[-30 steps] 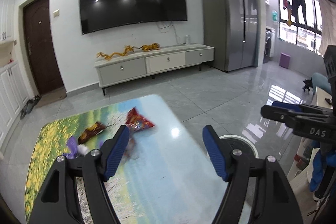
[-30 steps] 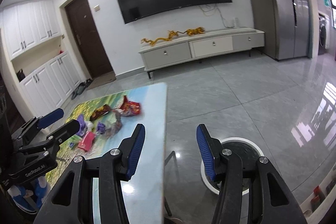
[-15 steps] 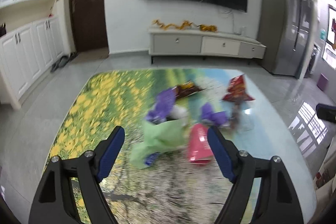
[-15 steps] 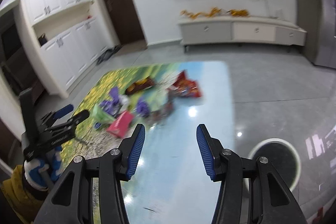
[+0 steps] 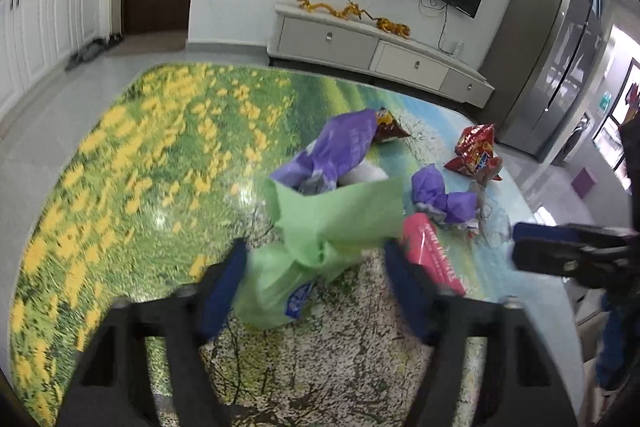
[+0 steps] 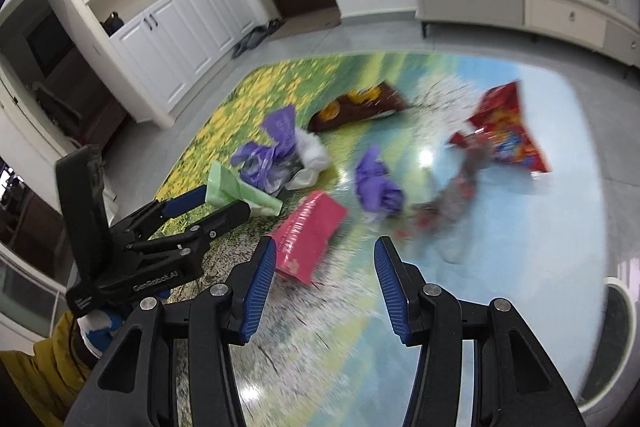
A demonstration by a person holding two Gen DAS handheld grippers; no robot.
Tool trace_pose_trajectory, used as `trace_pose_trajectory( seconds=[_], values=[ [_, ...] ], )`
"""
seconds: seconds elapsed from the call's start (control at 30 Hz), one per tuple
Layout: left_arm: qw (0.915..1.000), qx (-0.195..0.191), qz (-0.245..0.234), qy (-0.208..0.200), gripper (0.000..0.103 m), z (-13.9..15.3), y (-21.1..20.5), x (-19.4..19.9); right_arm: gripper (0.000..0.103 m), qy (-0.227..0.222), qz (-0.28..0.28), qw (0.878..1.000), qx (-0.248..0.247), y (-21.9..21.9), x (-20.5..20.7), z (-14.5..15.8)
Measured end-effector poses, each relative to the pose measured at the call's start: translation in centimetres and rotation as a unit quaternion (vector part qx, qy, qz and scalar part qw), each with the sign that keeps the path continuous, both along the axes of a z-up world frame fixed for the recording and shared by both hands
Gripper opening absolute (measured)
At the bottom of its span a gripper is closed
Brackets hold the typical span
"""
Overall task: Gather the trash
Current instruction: 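Grasp the green plastic bag with the left tool while the right tool grasps a pink packet, then carry the green bag and pink packet over the trash bin and release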
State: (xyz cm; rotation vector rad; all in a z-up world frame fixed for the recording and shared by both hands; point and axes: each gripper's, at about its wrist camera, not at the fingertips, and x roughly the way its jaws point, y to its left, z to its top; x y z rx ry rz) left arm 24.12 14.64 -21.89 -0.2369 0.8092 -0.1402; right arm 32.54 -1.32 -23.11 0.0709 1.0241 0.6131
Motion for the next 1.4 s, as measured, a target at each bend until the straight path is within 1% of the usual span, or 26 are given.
trace_pose_trajectory(
  seconds=[0.03,0.07,0.13,0.2,0.23,0.27,0.33,0.37,0.43,0.53,0.63,0.77,0.87,1.07,1.17,1.23,1.3,1.4],
  values=[
    [0.9999,-0.013,-0.003,0.006,0.042,-0.3,0.4,0.0,0.050,0.012,0.004,1.000,0.004,0.7,0.5,-0.7],
    [0.9998,-0.017,-0.005,0.008,0.037,-0.3,0.5,-0.1,0.050,0.019,0.006,1.000,0.006,1.1,0.8,-1.1],
    [0.9997,-0.021,-0.008,0.007,0.034,-0.3,0.7,-0.5,0.050,0.031,0.011,0.999,0.006,2.2,1.3,-2.1],
    [0.9996,-0.026,-0.014,0.004,0.031,-0.2,0.9,-1.0,0.050,0.038,0.010,0.999,-0.003,3.2,1.7,-3.0],
    [0.9994,-0.030,-0.016,0.002,0.029,0.0,0.9,-1.3,0.050,0.042,0.009,0.999,-0.005,3.4,1.8,-3.3],
    [0.9993,-0.032,-0.017,0.002,0.025,0.1,1.0,-1.6,0.050,0.046,0.009,0.999,-0.005,3.6,2.0,-3.5],
    [0.9991,-0.036,-0.021,0.000,0.022,0.3,1.1,-2.3,0.050,0.054,0.009,0.998,-0.005,4.1,2.3,-4.2],
    [0.9991,-0.036,-0.023,-0.001,0.021,0.5,1.1,-2.6,0.047,0.059,0.010,0.998,-0.002,4.2,2.4,-4.5],
    [0.9990,-0.035,-0.027,-0.004,0.020,0.9,1.1,-3.5,0.038,0.061,0.014,0.998,0.004,4.3,2.4,-4.6],
    [0.9989,-0.035,-0.027,-0.012,0.019,1.6,1.1,-4.8,0.033,0.064,0.020,0.998,0.012,4.4,2.1,-4.8],
    [0.9989,-0.032,-0.025,-0.024,0.019,2.7,1.0,-6.3,0.031,0.058,0.030,0.998,0.018,3.8,0.9,-4.4],
    [0.9987,-0.023,-0.025,-0.039,0.019,4.5,0.4,-7.8,0.030,0.037,0.032,0.998,0.036,2.0,-0.9,-2.4],
    [0.9978,-0.013,-0.030,-0.058,0.019,6.5,-0.7,-8.9,0.030,0.016,0.021,0.998,0.056,-0.1,-2.0,-0.5],
    [0.9942,0.000,-0.061,-0.088,0.019,10.4,-5.0,-10.3,0.030,-0.030,-0.016,0.995,0.093,-6.9,-4.9,3.2],
    [0.9919,-0.006,-0.089,-0.090,0.019,11.8,-8.0,-9.9,0.030,-0.051,-0.052,0.992,0.105,-12.2,-6.3,4.5],
    [0.9894,-0.008,-0.114,-0.090,0.019,12.6,-10.8,-9.3,0.030,-0.066,-0.085,0.988,0.106,-16.2,-7.4,5.0],
    [0.9862,-0.011,-0.139,-0.090,0.019,13.2,-13.7,-8.6,0.030,-0.079,-0.119,0.985,0.099,-20.2,-8.3,5.3],
    [0.9795,-0.011,-0.182,-0.085,0.019,13.8,-19.1,-7.2,0.030,-0.085,-0.178,0.977,0.083,-26.2,-9.4,4.8]
  ],
)
